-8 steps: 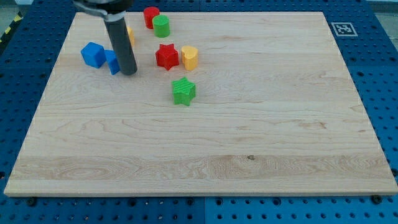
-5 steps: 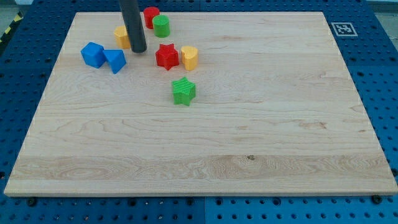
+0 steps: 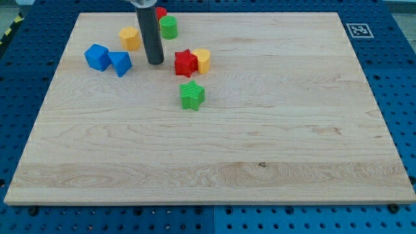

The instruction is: Move the red star to the top right of the green star

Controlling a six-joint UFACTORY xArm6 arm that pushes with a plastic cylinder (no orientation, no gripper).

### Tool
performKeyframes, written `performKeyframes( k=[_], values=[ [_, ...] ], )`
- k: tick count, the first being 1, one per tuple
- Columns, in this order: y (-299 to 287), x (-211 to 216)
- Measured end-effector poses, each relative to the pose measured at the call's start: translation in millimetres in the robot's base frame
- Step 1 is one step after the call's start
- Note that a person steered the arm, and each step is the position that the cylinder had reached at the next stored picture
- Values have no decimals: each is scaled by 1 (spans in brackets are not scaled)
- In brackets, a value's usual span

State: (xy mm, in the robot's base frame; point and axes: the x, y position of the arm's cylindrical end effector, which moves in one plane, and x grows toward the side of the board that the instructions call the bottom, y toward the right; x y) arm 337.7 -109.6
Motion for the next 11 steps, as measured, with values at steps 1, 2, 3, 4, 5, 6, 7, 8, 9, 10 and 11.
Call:
performKeyframes(
  k=[1, 2, 3, 4, 5, 6, 7, 8, 9, 10, 11],
  values=[
    [20, -15],
    [63, 4],
    [68, 26],
    [56, 18],
    [30, 13],
    [29, 28],
    [47, 32],
    [64, 43],
    [58, 43],
    [41, 46],
    [42, 68]
  ],
)
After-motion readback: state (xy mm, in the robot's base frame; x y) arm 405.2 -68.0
